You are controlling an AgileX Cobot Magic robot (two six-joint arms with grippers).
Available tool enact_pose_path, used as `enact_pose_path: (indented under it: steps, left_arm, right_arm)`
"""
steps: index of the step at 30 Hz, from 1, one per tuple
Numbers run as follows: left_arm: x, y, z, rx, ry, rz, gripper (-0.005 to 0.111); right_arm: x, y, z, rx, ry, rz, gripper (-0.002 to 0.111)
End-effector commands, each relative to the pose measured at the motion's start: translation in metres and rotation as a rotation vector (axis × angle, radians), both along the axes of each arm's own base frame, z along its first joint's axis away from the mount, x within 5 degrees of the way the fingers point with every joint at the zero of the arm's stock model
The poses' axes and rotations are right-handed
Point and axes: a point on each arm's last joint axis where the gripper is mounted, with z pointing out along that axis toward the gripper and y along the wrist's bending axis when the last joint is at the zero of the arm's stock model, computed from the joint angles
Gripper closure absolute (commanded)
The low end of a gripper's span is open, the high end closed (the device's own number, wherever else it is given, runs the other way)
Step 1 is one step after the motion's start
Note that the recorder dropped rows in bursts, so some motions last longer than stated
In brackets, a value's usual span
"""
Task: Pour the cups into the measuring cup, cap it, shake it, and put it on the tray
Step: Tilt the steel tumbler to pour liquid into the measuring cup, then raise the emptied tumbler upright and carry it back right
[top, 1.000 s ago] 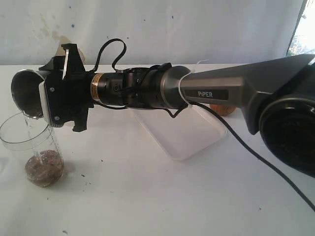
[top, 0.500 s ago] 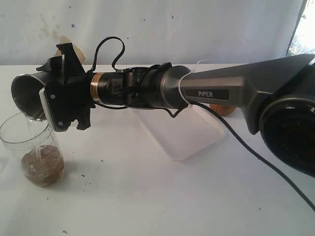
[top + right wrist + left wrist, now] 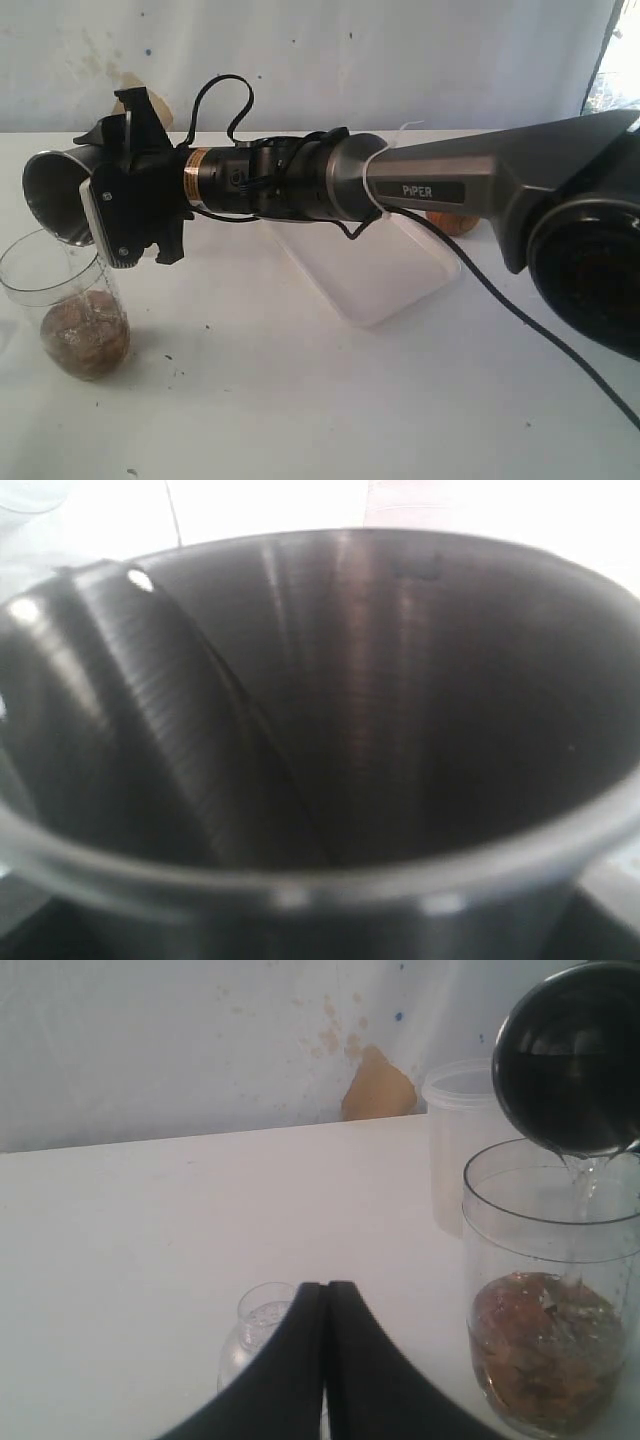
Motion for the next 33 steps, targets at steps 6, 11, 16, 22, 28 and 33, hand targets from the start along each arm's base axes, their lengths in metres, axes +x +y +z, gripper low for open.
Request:
enact_pose_path:
  steps: [6,11,16,22,28,33]
  left_arm:
    - [0.0,0.0,0.001,-0.002,-0.015,-0.001,0.107]
    - [0.0,0.0,0.001,-0.002,-0.015,-0.001,0.107]
    - [0.0,0.0,0.001,-0.002,-0.015,-0.001,0.107]
    - [0.0,0.0,0.001,-0.002,-0.015,-0.001,0.107]
    - [0.0,0.0,0.001,-0.002,-0.015,-0.001,0.107]
    - [0.0,0.0,0.001,-0.002,-0.015,-0.001,0.107]
  right_arm:
    - [-0.001,0.001,0.014,0.039,-0.016,0.002,0.108]
    - [-0.001,0.001,0.014,0.044,-0.009,0.0,0.108]
    - [-0.001,0.0,0.015,0.084,0.054,-0.016,0.108]
    - [-0.002,0.0,0.023,0.205,0.228,-0.054,0.108]
    - [-0.003,-0.001,0.028,0.391,0.533,-0.12,0.108]
    - [-0.004,-0.003,0.036,0.499,0.695,-0.164,0.108]
